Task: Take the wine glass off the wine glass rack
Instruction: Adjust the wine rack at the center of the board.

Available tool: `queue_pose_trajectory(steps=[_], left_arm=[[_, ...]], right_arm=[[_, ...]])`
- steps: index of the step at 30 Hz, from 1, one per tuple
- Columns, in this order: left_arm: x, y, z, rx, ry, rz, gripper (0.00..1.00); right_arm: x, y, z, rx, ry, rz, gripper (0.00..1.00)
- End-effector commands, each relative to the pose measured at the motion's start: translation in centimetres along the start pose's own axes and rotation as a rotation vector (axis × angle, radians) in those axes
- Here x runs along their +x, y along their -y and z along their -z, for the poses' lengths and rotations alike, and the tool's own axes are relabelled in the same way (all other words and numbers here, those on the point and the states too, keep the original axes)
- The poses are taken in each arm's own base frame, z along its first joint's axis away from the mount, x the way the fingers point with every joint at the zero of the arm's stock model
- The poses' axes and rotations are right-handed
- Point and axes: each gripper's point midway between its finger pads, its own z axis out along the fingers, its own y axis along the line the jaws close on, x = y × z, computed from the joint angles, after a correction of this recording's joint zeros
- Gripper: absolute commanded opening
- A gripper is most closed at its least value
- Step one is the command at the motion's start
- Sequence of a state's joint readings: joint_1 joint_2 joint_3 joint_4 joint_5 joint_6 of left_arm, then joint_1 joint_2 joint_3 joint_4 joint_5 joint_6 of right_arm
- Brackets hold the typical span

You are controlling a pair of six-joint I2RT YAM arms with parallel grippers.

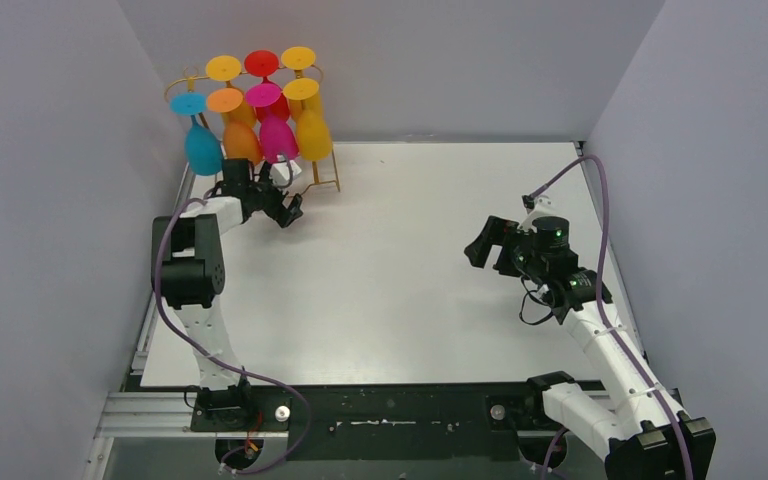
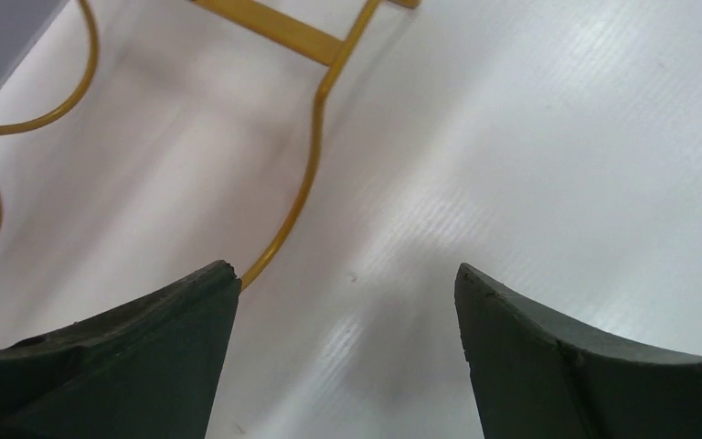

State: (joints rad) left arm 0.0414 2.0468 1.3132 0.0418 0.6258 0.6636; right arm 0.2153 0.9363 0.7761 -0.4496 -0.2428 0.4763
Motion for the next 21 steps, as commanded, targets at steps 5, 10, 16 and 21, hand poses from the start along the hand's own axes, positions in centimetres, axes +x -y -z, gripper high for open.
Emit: queue_pose_trajectory(steps=[5, 10, 16, 21], left_arm=[[0.8, 4.7, 0.0, 0.203, -0.06, -0.026, 0.82], [1.4, 7.0, -0.4, 0.263, -0.133, -0.067, 0.81], [0.6, 6.8, 0.4, 0.176, -0.103, -0.073, 0.79], [-1.5, 6.2, 3.4, 0.041, -0.006, -0.054, 0.81]], right_arm=[[-1.1, -0.1, 0.4, 0.005, 0.039, -0.006, 1.0], [-1.0, -0.1, 0.3, 0.004, 0.037, -0.01, 1.0], [-0.6, 0.0, 0.2, 0.003, 0.03, -0.019, 1.0], [-0.5, -0.1, 0.1, -0.008, 0.043, -0.027, 1.0]])
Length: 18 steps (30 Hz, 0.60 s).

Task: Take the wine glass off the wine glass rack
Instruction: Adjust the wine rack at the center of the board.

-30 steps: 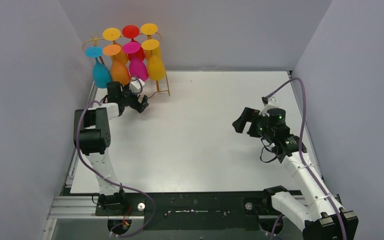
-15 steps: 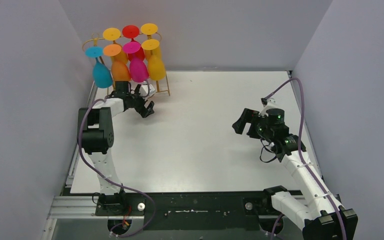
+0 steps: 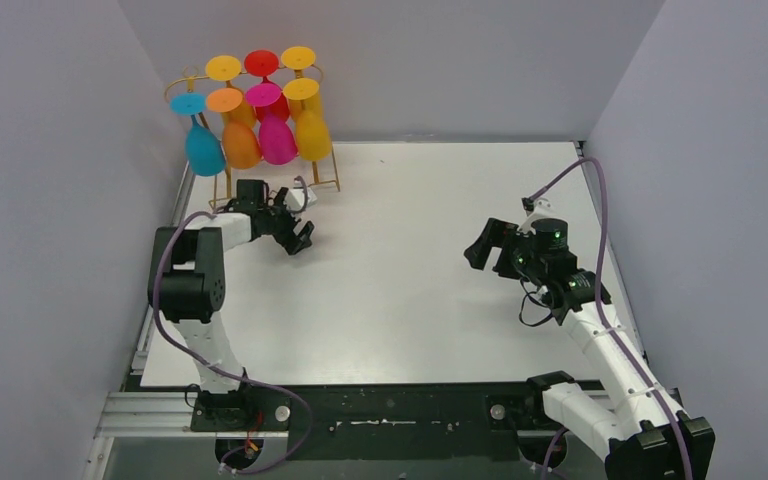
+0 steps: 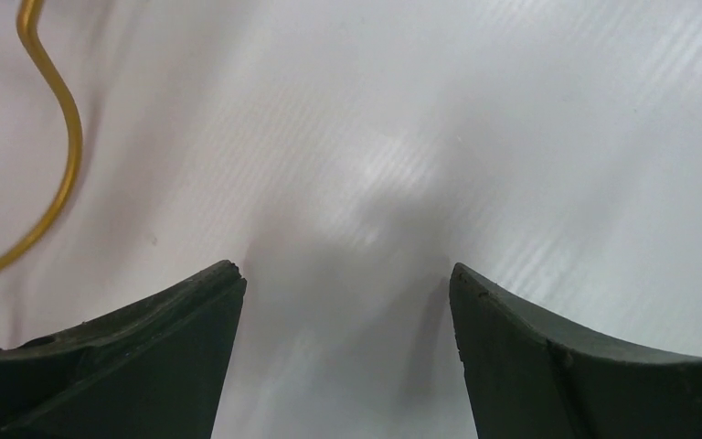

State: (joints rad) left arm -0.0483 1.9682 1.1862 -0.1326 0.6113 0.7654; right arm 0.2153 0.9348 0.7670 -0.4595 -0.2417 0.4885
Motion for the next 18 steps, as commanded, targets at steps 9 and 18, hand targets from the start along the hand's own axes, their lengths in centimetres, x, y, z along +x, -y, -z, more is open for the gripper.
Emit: queue_pose_trajectory(steps=[9, 18], left_arm=[[-0.9, -3.9, 13.0, -0.5, 0.305, 0.235, 0.84], [2.6, -9.9, 21.4, -0.857, 0.516, 0.49, 0.86]], right_arm=[[-0.9, -0.6, -0.2, -0.046, 0.074, -0.02, 1.0], [-0.9, -0.6, -0.4, -0.054, 0.066, 0.007, 1.0]])
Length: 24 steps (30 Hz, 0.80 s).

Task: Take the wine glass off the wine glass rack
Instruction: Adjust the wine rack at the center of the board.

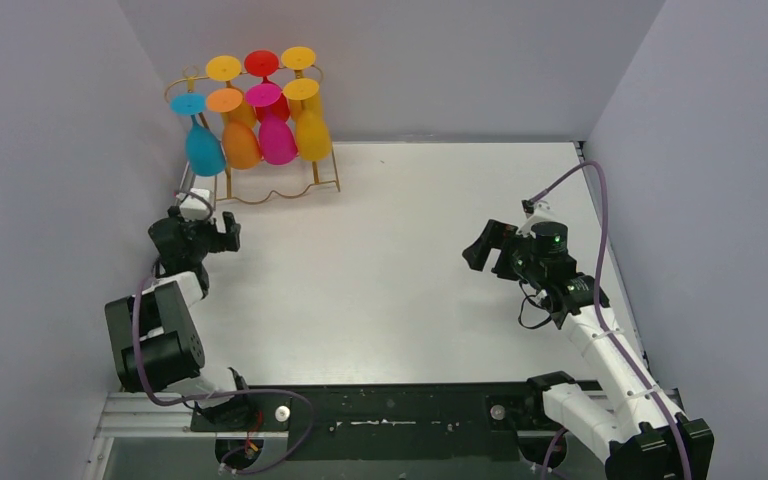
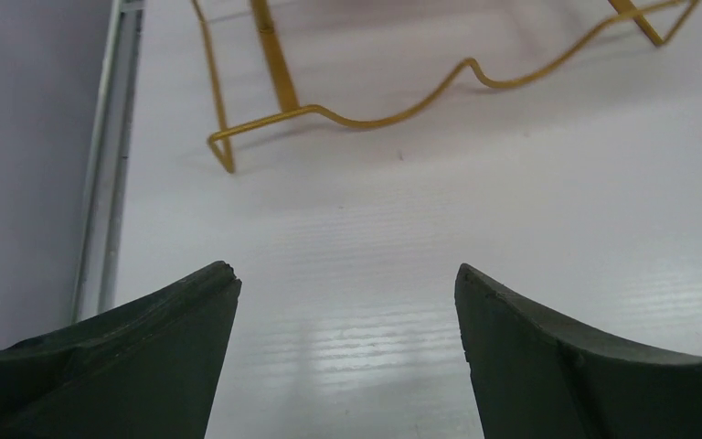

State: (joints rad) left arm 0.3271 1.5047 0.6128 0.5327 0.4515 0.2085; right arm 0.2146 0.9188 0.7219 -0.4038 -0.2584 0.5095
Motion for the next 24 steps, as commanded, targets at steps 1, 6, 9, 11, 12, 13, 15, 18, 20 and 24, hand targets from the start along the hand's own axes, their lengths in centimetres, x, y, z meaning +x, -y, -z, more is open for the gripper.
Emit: queue_pose_trajectory(steps=[1, 6, 9, 11, 12, 13, 15, 18, 20, 24], left_arm=[[-5.2, -4.2, 0.5, -0.151, 0.246, 0.133, 0.86], [-5.9, -5.4, -0.1, -0.143, 0.375, 0.123, 0.86], [-5.5, -5.8, -1.3, -0.102, 0.404, 0.123, 0.86], [-5.1, -5.6, -2.3, -0.053, 0.396, 0.118, 0.86], [-5.0, -5.7, -2.9, -0.034, 0.391, 0.11, 0.85], [-4.8, -5.7, -3.4, -0.013, 0.383, 0.1, 0.85], [-4.7, -5.8, -4.3, 0.008, 0.373, 0.072, 0.85], [-4.1, -5.8, -5.9, 0.076, 0.34, 0.01, 0.84], [-4.0, -5.8, -6.8, 0.103, 0.339, -0.036, 0.83], [-2.5, -5.6, -8.3, 0.168, 0.321, -0.074, 0.82]], right_arm=[[-1.3, -0.4, 0.0, -0.025, 0.051, 0.03, 1.0], [-1.6, 0.0, 0.0, -0.007, 0.057, 0.062, 1.0], [-1.4, 0.3, -0.4, 0.003, 0.051, 0.075, 1.0], [-1.3, 0.5, -0.8, 0.009, 0.041, 0.082, 1.0], [-1.2, 0.6, -0.9, 0.012, 0.034, 0.09, 1.0], [-1.1, 0.7, -1.1, 0.014, 0.025, 0.098, 1.0], [-1.0, 1.0, -1.5, 0.023, 0.01, 0.107, 1.0], [-0.7, 1.3, -1.9, 0.033, -0.006, 0.118, 1.0], [-0.6, 1.6, -2.2, 0.04, -0.017, 0.121, 1.0], [-0.9, 1.5, -2.2, 0.042, -0.025, 0.138, 1.0]])
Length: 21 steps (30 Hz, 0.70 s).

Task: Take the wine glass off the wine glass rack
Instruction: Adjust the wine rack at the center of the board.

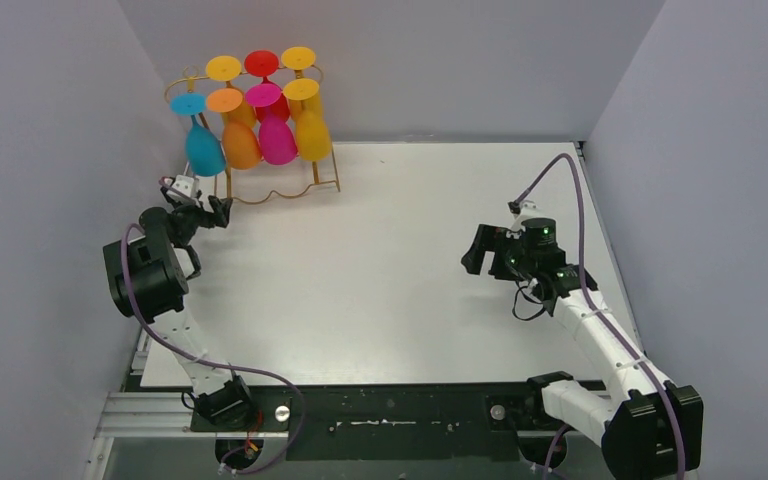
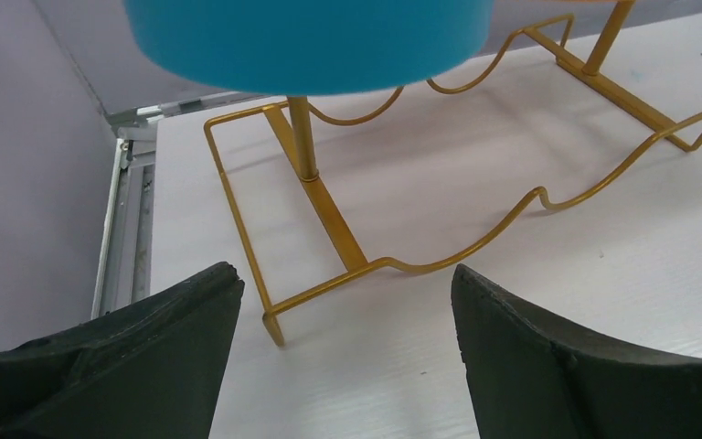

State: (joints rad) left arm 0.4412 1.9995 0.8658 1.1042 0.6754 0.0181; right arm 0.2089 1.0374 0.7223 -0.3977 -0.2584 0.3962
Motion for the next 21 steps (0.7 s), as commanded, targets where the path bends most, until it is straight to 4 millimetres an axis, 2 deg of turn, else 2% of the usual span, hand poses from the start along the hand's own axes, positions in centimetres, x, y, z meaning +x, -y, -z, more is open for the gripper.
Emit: queue_pose_trajectory(steps=[1, 3, 7, 12, 17, 21], left_arm=[[1.2, 0.5, -0.9, 0.115, 0.007, -0.092, 0.82], [2.1, 0.6, -1.2, 0.141, -0.01, -0.09, 0.82], [2.4, 0.8, -2.4, 0.21, -0.034, -0.103, 0.82], [4.1, 1.0, -3.2, 0.286, -0.122, -0.094, 0.82], [6.5, 3.3, -4.1, 0.407, -0.275, -0.145, 0.81], [8.3, 5.2, -3.9, 0.472, -0.4, -0.18, 0.8]], right_arm=[[-2.8, -0.2, 0.3, 0.002, 0.073, 0.054, 1.0], [-3.1, -0.1, 0.6, 0.009, 0.079, 0.073, 1.0], [-3.4, 0.3, 0.7, 0.035, 0.089, 0.09, 1.0], [-3.4, -0.1, 0.3, 0.006, 0.08, 0.091, 1.0], [-3.5, -0.2, -0.2, 0.001, 0.073, 0.09, 1.0], [-3.6, -0.3, -0.1, -0.003, 0.072, 0.092, 1.0]])
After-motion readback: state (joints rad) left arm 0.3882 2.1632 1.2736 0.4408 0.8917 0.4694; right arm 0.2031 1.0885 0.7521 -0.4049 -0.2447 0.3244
